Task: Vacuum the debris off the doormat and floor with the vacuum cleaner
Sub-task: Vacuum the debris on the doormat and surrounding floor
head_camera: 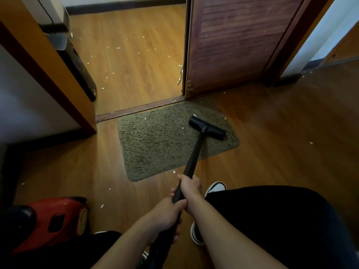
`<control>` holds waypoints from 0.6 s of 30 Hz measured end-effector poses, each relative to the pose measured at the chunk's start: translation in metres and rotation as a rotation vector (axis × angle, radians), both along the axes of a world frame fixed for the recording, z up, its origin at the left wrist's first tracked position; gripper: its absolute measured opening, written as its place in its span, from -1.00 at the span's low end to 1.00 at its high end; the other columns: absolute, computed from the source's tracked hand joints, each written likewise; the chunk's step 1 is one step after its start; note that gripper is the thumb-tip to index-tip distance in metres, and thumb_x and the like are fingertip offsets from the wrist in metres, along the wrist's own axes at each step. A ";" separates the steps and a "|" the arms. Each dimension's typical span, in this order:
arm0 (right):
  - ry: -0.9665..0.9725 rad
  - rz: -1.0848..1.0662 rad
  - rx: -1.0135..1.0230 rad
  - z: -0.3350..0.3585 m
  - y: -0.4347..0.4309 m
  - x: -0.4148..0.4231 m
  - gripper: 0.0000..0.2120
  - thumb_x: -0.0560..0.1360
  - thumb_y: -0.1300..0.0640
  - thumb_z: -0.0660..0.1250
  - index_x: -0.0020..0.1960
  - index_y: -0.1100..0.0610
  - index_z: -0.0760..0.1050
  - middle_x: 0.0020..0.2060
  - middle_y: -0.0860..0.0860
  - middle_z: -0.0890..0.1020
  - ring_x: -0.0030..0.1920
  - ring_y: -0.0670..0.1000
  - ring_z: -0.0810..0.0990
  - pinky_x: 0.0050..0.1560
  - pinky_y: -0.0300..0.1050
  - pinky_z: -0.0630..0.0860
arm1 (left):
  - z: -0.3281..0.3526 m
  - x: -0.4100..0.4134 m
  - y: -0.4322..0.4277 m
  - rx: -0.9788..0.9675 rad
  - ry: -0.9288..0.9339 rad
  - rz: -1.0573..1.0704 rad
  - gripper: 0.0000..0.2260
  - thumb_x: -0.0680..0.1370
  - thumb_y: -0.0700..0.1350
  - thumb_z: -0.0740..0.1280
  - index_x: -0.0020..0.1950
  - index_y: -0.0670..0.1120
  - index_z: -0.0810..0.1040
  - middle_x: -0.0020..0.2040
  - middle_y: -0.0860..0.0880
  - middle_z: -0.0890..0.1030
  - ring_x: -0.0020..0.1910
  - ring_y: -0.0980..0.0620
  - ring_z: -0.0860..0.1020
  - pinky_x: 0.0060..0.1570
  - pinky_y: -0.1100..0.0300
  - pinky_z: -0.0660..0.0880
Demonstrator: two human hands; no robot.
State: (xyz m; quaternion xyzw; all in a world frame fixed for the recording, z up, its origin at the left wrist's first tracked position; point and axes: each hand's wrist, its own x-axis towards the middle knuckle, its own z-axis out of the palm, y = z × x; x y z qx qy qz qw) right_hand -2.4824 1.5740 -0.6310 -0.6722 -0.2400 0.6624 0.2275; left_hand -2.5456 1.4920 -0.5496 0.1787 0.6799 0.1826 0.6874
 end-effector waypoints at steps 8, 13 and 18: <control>-0.025 0.084 -0.018 0.005 -0.041 -0.010 -0.77 0.59 0.19 0.33 0.24 0.15 0.45 -0.14 0.24 0.68 -0.50 0.07 0.65 -0.45 -0.11 0.59 | 0.008 -0.007 -0.042 -0.002 0.034 -0.007 -0.85 0.68 0.00 0.15 0.17 -0.04 0.32 -0.33 -0.13 0.42 -0.56 0.01 0.42 -0.53 0.22 0.41; -0.009 0.147 -0.008 0.010 -0.070 -0.025 -0.74 0.60 0.21 0.31 0.27 0.13 0.42 -0.08 0.27 0.68 -0.54 0.03 0.64 -0.49 -0.16 0.56 | 0.011 -0.019 -0.070 0.006 0.081 0.002 -0.80 0.69 0.00 0.13 0.20 -0.11 0.32 -0.35 -0.14 0.46 -0.57 0.00 0.44 -0.50 0.21 0.44; -0.010 0.198 -0.001 0.010 -0.072 -0.043 -0.74 0.58 0.23 0.29 0.26 0.14 0.44 -0.05 0.24 0.67 -0.53 0.05 0.64 -0.46 -0.13 0.58 | 0.010 -0.032 -0.076 0.008 0.074 0.066 -0.81 0.68 0.00 0.15 0.16 -0.12 0.35 -0.38 -0.13 0.47 -0.56 -0.04 0.44 -0.50 0.19 0.45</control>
